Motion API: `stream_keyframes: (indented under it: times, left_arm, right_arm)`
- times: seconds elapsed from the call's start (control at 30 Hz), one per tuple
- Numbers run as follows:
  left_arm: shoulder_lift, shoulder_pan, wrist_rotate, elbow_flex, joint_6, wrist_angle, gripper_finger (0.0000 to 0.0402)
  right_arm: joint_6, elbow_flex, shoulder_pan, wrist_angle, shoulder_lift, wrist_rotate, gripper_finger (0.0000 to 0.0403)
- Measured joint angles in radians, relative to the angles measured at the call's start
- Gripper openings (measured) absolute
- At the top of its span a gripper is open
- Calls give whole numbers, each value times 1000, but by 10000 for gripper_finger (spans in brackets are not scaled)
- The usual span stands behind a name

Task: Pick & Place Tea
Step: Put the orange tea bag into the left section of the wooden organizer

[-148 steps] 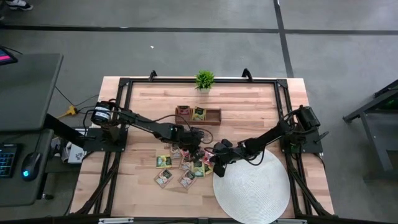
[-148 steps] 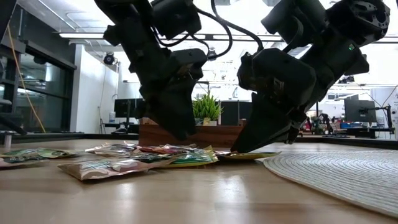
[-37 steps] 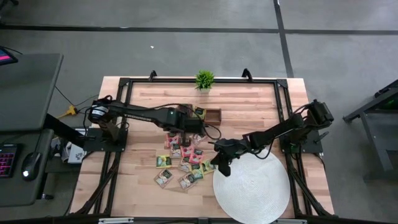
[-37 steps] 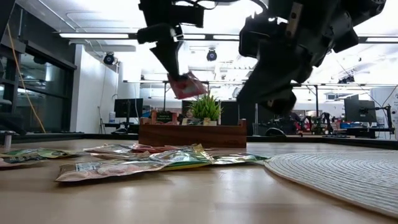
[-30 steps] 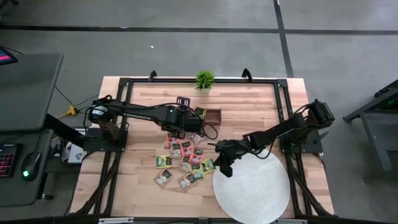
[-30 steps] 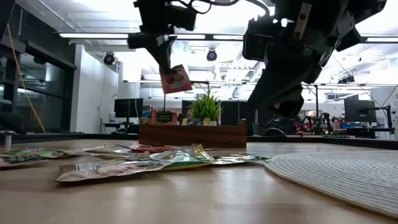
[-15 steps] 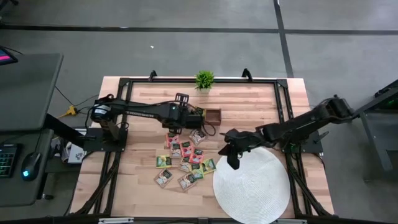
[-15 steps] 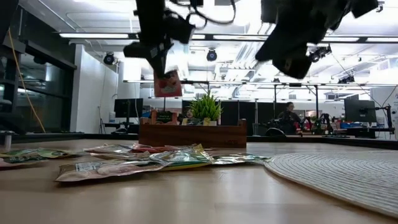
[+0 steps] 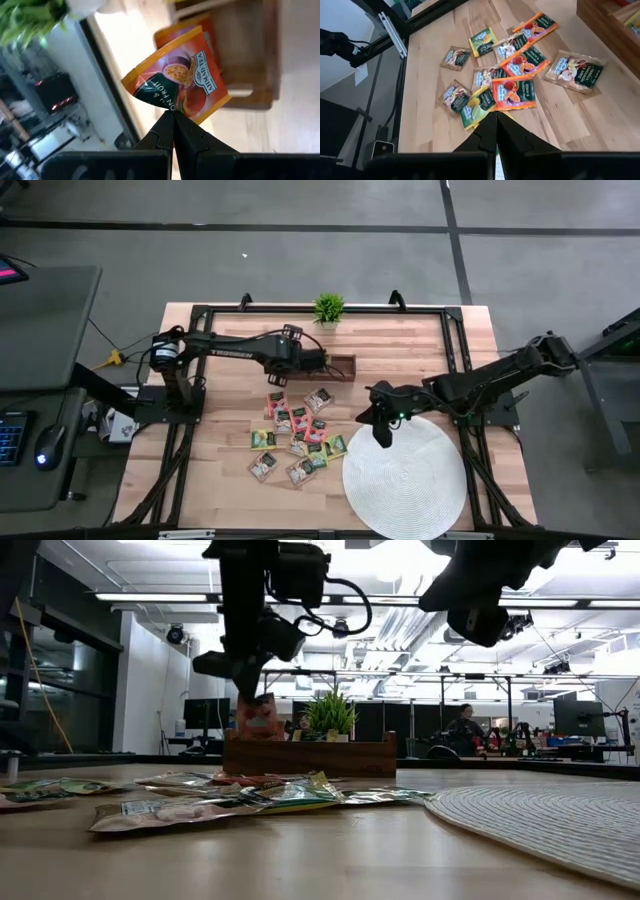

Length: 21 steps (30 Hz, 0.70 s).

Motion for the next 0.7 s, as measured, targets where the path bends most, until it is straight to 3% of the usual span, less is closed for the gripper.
stream_keyframes:
  times: [0.23,0.7]
  left_arm:
    - [0,3,13,-11,61,93,0]
    - [23,4,29,-11,80,75,0]
  right_arm:
    - [-3,0,0,-1,0,3,5]
    - [-10,0,0,-12,0,3,2]
